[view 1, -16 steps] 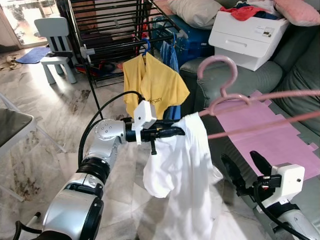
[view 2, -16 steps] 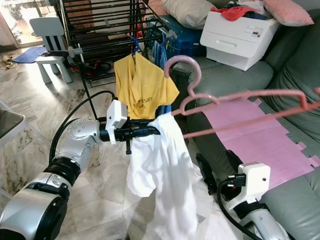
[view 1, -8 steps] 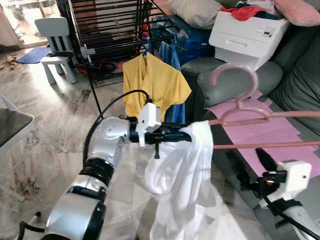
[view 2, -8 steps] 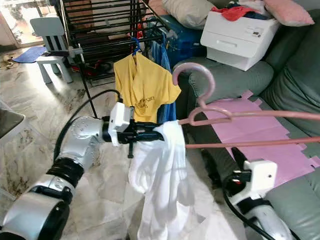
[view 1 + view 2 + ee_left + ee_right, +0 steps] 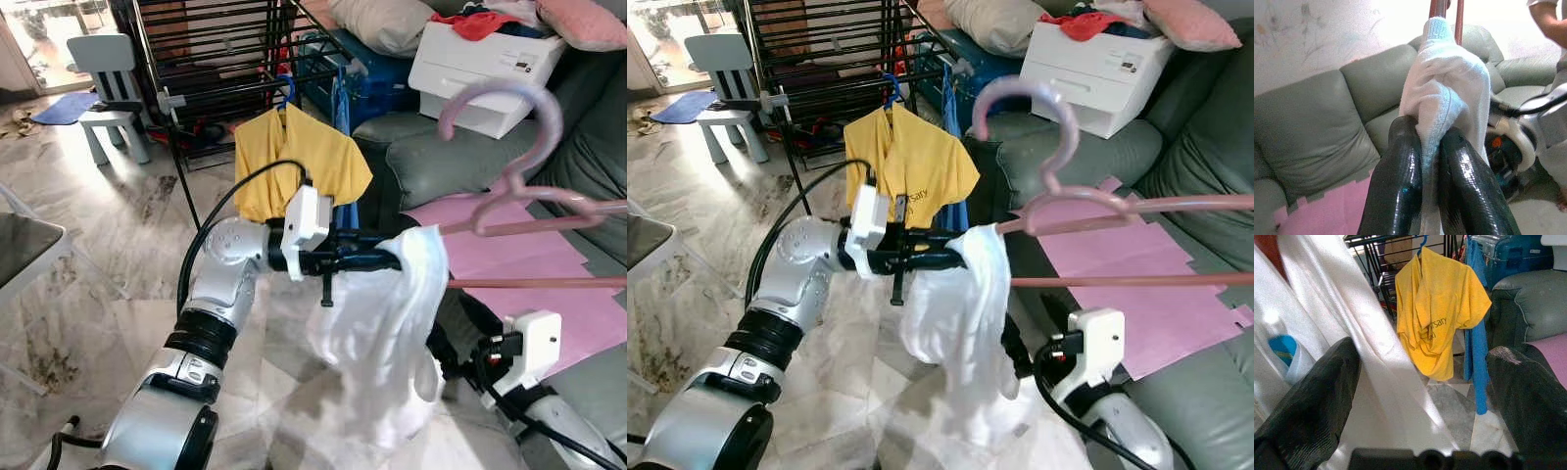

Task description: Hang hanger

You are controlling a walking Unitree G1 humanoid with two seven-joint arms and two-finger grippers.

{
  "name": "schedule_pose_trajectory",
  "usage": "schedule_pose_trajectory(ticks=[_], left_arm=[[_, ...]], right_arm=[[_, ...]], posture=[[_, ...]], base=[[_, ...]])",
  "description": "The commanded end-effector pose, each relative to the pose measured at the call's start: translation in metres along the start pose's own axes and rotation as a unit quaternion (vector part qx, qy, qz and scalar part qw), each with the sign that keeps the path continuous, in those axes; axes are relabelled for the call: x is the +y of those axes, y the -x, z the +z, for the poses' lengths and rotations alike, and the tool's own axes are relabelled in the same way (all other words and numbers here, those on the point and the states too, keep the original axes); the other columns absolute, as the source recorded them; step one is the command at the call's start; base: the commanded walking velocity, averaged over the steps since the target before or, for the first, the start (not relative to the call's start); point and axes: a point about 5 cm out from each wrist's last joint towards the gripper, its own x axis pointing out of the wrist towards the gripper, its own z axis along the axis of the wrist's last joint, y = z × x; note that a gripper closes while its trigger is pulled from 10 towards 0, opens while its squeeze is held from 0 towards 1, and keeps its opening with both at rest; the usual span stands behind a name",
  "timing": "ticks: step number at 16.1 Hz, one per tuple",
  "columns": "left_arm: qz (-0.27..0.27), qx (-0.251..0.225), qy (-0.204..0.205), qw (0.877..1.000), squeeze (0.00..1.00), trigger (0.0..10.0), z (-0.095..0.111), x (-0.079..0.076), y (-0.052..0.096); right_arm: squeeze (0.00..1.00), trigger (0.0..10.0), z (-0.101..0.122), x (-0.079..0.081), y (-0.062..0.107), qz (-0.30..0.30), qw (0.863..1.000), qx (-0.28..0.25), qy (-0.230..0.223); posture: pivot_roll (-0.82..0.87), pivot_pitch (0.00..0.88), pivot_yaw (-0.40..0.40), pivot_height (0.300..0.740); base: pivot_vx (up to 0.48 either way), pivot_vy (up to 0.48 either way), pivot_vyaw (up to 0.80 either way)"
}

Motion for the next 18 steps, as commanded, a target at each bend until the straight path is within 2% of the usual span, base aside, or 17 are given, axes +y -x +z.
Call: schedule_pose_trajectory(ticks=[1, 4, 6, 8, 10, 11, 12, 13, 15, 17, 18], left_arm=[[-0.008, -0.022, -0.015, 1.000, 0.00, 0.0, 0.012, 0.002, -0.004], [-0.005, -0.054, -0.012, 0.998, 0.00, 0.0, 0.029, 0.004, -0.010], [-0.007, -0.067, -0.021, 0.998, 0.00, 0.0, 0.039, 0.005, -0.015], [0.005, -0.094, -0.017, 0.995, 0.00, 0.0, 0.050, 0.008, -0.019], [0.014, -0.096, -0.016, 0.995, 0.00, 0.0, 0.054, 0.010, -0.018], [0.018, -0.095, -0.018, 0.995, 0.00, 0.0, 0.054, 0.011, -0.017], [0.024, -0.093, -0.018, 0.995, 0.00, 0.0, 0.054, 0.012, -0.016], [0.035, -0.085, -0.020, 0.996, 0.00, 0.0, 0.052, 0.014, -0.013], [0.057, -0.068, -0.020, 0.996, 0.00, 0.0, 0.045, 0.017, -0.007], [0.077, -0.046, -0.017, 0.996, 0.00, 0.0, 0.034, 0.019, 0.000], [0.079, -0.019, -0.020, 0.996, 0.00, 0.0, 0.023, 0.017, 0.006]], right_arm=[[0.00, 10.0, -0.004, -0.001, -0.001, 0.000, 1.000, 0.013, -0.001], [0.00, 10.0, -0.012, -0.005, -0.002, -0.014, 0.999, 0.030, -0.007], [0.00, 10.0, -0.030, -0.014, -0.001, -0.045, 0.995, 0.087, -0.006], [0.00, 10.0, -0.044, -0.016, 0.001, -0.057, 0.990, 0.120, -0.038], [0.00, 10.0, -0.057, -0.031, 0.009, -0.121, 0.979, 0.153, -0.061], [0.00, 6.2, -0.061, -0.039, 0.014, -0.153, 0.973, 0.158, -0.069], [0.00, 0.0, -0.064, -0.048, 0.020, -0.190, 0.965, 0.162, -0.077], [0.00, 0.0, -0.067, -0.062, 0.033, -0.244, 0.952, 0.160, -0.096], [0.00, 0.0, -0.066, -0.079, 0.053, -0.307, 0.933, 0.153, -0.109], [0.00, 0.0, -0.057, -0.088, 0.064, -0.328, 0.929, 0.132, -0.113], [0.00, 0.0, -0.049, -0.096, 0.071, -0.346, 0.924, 0.125, -0.104]], posture=[[-0.07, 0.000, 0.024, 0.740], [-0.06, 0.000, 0.019, 0.740], [-0.06, 0.000, 0.015, 0.740], [-0.06, 0.000, 0.012, 0.740], [-0.06, 0.000, 0.009, 0.740], [-0.06, 0.000, 0.008, 0.740], [-0.06, 0.000, 0.007, 0.740], [-0.06, 0.000, 0.006, 0.740], [-0.06, 0.000, 0.006, 0.740], [-0.07, 0.000, 0.009, 0.740], [-0.08, 0.000, 0.012, 0.740]], base=[[0.000, 0.000, 0.00], [0.000, 0.000, 0.00], [0.000, 0.000, 0.00], [0.000, 0.000, 0.00], [0.000, 0.000, 0.00], [0.000, 0.000, 0.00], [0.000, 0.000, 0.00], [0.000, 0.000, 0.00], [0.000, 0.000, 0.00], [0.000, 0.000, 0.00], [0.000, 0.000, 0.00]])
